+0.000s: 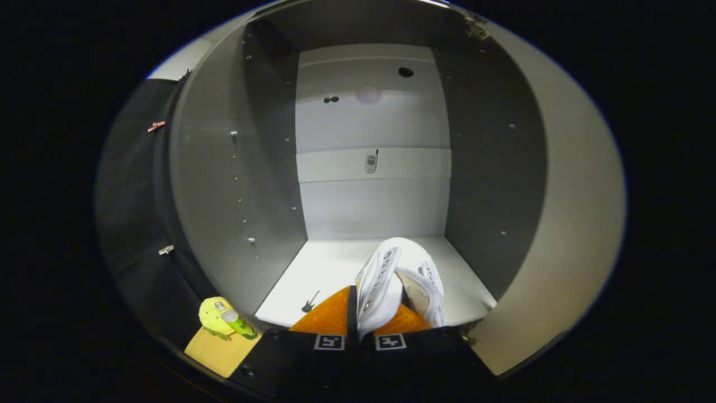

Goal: Open the shoe cabinet door, grab the shoes and put them into the shoe cabinet, then close the shoe cabinet door.

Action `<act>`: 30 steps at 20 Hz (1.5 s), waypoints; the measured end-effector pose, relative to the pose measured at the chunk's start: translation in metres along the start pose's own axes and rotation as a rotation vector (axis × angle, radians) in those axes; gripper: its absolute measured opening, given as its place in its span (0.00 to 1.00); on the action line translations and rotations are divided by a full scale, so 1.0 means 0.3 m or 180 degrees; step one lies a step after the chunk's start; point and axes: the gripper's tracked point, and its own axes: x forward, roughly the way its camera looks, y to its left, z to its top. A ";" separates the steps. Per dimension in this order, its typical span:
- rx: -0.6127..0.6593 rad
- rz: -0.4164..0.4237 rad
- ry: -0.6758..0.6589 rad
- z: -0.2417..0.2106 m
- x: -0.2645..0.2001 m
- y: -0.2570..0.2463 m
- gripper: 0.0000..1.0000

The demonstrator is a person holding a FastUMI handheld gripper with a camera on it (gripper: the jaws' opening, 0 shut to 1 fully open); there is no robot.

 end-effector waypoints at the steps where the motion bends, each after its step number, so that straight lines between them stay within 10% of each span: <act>1: -0.0020 -0.0004 0.0052 -0.003 0.059 0.004 0.05; 14: -0.0481 -0.0014 0.0501 -0.071 0.448 0.032 0.05; 24: -0.0428 -0.0161 0.0650 -0.096 0.446 0.022 0.08; 30: -0.0250 -0.0021 0.0661 -0.048 0.320 0.033 0.27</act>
